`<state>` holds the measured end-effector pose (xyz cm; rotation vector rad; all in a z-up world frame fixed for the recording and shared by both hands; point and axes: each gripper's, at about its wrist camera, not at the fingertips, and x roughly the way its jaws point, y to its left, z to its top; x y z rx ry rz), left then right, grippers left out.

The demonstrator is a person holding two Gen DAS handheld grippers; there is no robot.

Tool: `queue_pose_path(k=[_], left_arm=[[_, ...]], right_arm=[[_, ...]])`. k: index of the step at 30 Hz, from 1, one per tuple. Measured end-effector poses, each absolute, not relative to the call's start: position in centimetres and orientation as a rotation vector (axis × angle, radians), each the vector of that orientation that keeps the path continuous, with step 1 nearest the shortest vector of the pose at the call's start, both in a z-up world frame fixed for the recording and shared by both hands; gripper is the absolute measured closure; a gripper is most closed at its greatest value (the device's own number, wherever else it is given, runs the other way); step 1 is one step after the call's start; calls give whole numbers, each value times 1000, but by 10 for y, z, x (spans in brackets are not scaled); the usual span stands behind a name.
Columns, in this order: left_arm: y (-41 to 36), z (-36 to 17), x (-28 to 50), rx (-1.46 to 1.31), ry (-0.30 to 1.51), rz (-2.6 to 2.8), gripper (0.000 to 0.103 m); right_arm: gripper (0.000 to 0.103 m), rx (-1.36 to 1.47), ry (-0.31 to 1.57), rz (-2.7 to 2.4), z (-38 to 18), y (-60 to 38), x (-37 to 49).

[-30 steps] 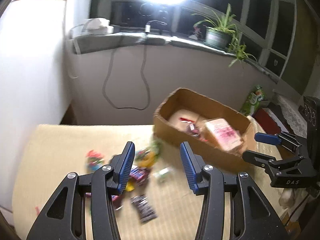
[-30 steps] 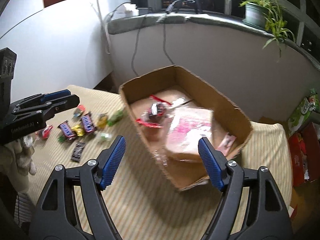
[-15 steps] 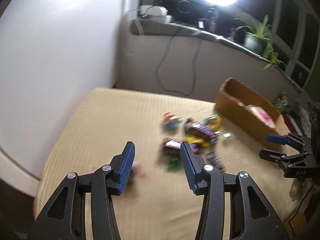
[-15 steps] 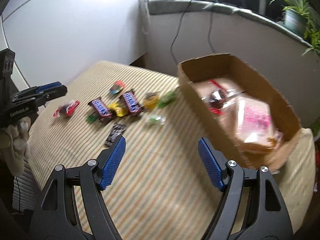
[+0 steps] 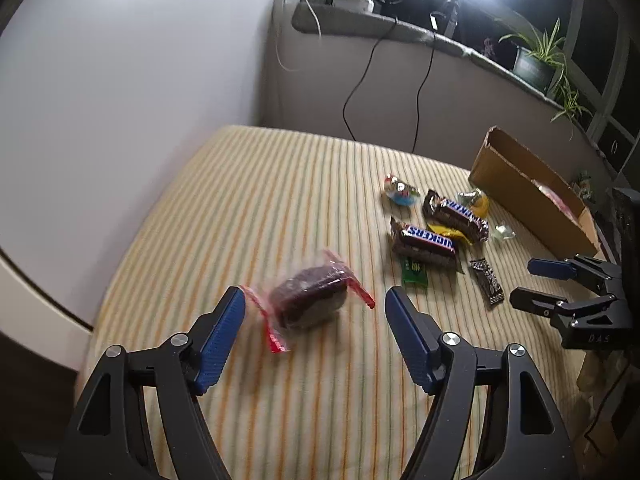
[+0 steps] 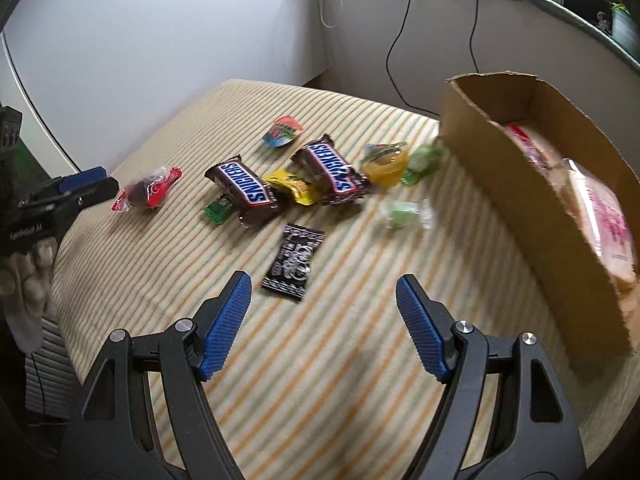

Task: Organize snacks
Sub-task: 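Move the left tool to the brown-wrapped cake and close on it, then grasp the black candy packet with the right tool while the left tool holds the cake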

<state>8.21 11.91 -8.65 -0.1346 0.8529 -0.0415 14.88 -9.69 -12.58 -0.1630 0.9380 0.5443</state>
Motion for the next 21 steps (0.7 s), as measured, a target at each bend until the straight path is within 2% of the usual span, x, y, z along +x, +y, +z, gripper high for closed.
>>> queue_pose_path(k=[13, 15, 16, 21], left_arm=[[118, -102, 99, -136, 869, 3, 32], [118, -103, 99, -130, 866, 7, 38], [118, -103, 100, -129, 865, 10, 42], [117, -102, 97, -128, 850, 8, 50]], right_arm=[[25, -192, 977, 523, -147, -71, 160], [26, -215, 971, 516, -149, -67, 160], [28, -222, 969, 516, -149, -65, 160], [59, -250, 961, 498, -147, -63, 162]])
